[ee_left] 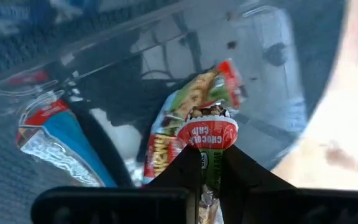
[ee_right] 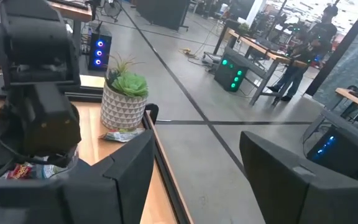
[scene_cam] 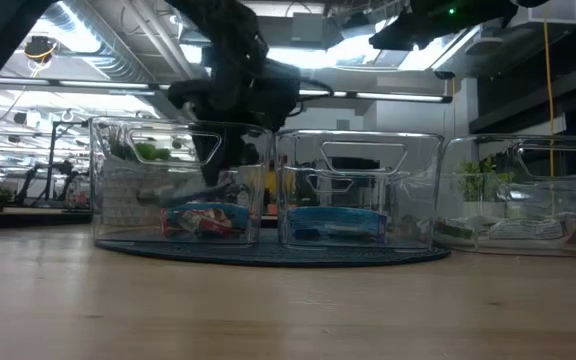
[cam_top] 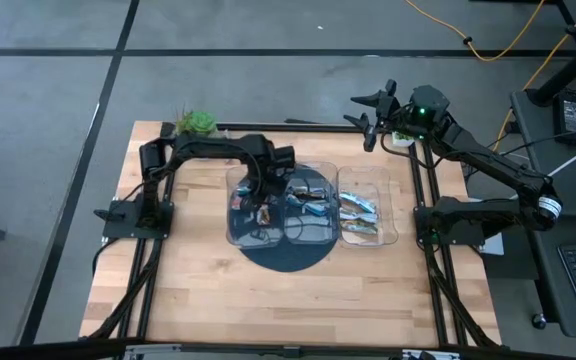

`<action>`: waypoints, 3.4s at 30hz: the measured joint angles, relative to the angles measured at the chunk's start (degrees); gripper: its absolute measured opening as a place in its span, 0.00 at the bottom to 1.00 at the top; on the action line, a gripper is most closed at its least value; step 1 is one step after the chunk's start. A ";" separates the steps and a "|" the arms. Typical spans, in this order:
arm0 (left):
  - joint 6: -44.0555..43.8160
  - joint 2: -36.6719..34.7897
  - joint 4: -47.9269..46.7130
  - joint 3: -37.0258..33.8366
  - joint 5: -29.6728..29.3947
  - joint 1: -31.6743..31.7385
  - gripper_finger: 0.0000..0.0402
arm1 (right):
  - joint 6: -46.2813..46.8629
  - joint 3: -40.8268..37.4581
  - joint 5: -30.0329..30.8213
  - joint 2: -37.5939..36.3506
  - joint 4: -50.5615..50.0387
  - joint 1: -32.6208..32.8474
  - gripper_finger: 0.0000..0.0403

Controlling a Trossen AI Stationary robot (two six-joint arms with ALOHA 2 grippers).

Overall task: Pick and place Granola Bars by type
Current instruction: Put the red granola bar into the left transparent bin

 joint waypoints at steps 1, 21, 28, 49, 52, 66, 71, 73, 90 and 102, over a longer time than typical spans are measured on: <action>0.01 0.00 0.49 -0.69 -0.67 0.00 0.05 | 0.02 0.00 0.00 0.00 0.00 0.00 0.59; 3.00 -0.03 -10.58 6.15 -8.14 0.24 0.41 | 0.28 -0.02 0.02 0.22 0.09 0.00 0.59; 4.31 -0.11 -15.34 17.82 -14.01 1.63 0.46 | 0.31 -0.02 0.04 0.22 0.07 0.00 0.59; 9.99 -0.17 -20.88 20.92 -24.95 25.45 0.49 | 1.55 -0.02 0.09 1.56 -2.49 0.02 0.59; 11.63 0.11 -18.08 17.81 -24.91 27.82 0.49 | 1.42 -0.02 0.09 2.80 -2.34 0.02 0.59; 23.76 2.91 -10.30 6.56 -25.95 28.44 0.49 | 1.38 -0.04 0.07 5.75 -2.14 0.02 0.59; 27.15 2.91 -5.15 4.46 -26.04 28.32 0.49 | 0.07 -0.04 0.04 5.75 -2.14 0.02 0.59; 29.03 2.91 -3.50 3.40 -26.47 27.71 0.49 | 0.00 -0.04 0.04 5.75 -2.14 0.02 0.59; 33.09 2.91 3.98 -6.95 -28.95 25.64 0.49 | 0.02 -0.04 -1.55 5.75 -2.46 0.00 0.59; 31.24 2.91 9.49 -8.66 -32.90 24.94 0.16 | 0.15 -0.04 -2.97 5.75 -2.43 0.00 0.59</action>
